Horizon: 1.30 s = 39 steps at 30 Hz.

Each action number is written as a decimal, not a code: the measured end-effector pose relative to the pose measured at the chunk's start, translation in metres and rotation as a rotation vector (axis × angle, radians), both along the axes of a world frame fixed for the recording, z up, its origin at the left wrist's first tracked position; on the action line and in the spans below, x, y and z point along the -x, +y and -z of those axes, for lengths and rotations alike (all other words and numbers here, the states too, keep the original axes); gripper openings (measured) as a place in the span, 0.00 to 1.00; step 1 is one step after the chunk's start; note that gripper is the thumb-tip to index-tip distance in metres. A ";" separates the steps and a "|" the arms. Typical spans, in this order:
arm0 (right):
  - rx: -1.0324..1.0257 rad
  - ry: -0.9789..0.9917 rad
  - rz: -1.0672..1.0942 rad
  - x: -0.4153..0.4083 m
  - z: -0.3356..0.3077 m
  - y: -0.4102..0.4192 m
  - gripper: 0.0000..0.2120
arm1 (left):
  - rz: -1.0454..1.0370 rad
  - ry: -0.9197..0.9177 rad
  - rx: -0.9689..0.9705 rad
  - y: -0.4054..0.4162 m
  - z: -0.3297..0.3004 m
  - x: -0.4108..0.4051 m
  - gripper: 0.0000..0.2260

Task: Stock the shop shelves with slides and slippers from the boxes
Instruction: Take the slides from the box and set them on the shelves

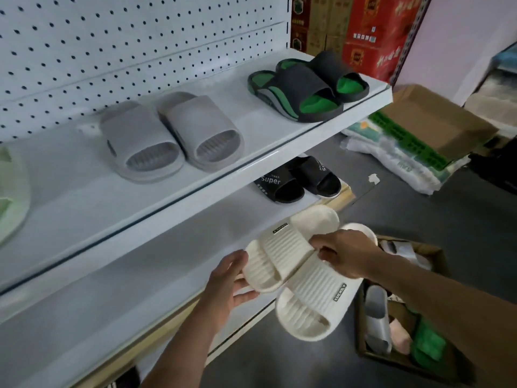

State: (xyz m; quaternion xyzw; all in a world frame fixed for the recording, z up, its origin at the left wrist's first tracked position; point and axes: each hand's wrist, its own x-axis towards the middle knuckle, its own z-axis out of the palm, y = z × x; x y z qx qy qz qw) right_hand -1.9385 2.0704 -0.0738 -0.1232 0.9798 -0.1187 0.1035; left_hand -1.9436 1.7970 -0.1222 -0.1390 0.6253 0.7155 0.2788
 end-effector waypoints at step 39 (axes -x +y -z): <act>0.126 -0.047 -0.520 -0.109 -0.122 -0.353 0.10 | -0.211 -0.114 -0.577 -0.311 -0.094 -0.241 0.26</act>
